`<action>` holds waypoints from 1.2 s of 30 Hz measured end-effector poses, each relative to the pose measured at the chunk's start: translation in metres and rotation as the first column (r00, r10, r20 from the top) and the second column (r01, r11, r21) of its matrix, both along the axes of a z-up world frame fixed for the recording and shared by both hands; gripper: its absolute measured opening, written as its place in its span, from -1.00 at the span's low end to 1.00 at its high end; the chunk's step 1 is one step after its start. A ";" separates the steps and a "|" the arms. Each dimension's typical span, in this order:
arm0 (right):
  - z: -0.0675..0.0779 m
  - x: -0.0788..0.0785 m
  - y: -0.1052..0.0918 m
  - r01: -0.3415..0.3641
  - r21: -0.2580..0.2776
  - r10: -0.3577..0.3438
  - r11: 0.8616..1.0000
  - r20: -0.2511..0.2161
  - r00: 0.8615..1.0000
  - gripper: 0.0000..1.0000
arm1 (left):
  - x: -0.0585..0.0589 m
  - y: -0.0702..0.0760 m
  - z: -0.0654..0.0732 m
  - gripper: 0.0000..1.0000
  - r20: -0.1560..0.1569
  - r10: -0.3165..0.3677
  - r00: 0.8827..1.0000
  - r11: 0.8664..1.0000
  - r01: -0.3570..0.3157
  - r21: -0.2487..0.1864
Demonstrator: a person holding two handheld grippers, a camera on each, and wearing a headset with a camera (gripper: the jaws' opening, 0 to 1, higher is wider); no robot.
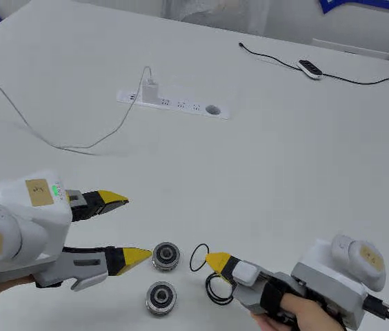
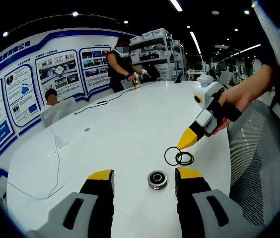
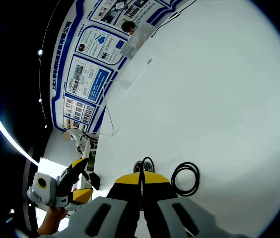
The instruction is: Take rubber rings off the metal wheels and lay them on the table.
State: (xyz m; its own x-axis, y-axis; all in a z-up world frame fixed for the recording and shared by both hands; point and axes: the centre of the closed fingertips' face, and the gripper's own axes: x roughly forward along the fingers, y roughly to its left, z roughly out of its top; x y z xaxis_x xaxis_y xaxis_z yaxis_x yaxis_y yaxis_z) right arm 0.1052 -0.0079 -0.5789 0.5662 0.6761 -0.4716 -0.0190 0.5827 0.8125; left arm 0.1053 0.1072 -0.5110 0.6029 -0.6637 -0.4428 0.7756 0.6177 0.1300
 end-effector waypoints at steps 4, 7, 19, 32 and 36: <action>-0.008 -0.006 -0.012 0.021 -0.020 -0.021 1.000 -0.019 1.000 -0.97 | -0.003 0.008 -0.008 0.07 -0.023 0.024 0.999 1.000 -0.024 0.006; -0.011 -0.009 -0.018 0.041 -0.023 -0.042 0.999 -0.030 0.999 -0.97 | -0.006 0.012 -0.005 0.08 -0.018 0.036 0.999 0.999 -0.036 -0.013; -0.028 -0.013 -0.038 0.075 -0.129 -0.081 0.989 -0.041 0.996 -0.96 | -0.016 0.033 -0.015 0.10 -0.038 0.081 0.996 0.996 -0.081 -0.019; -0.032 -0.016 -0.045 0.025 -0.246 -0.029 0.969 -0.011 1.000 -0.81 | -0.018 0.038 -0.015 0.10 -0.033 0.111 0.993 0.993 -0.112 -0.027; -0.026 -0.015 -0.045 -0.010 -0.276 0.024 0.961 0.047 0.999 -0.79 | -0.019 0.038 -0.014 0.12 -0.030 0.118 0.993 0.992 -0.119 -0.031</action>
State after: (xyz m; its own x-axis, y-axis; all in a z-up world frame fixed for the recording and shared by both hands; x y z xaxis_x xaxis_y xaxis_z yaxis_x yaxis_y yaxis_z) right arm 0.0901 -0.0527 -0.6052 0.5834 0.5336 -0.6123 -0.0670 0.7829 0.6185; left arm 0.0866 0.1452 -0.5248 0.6656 -0.6030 -0.4397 0.6999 0.7088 0.0875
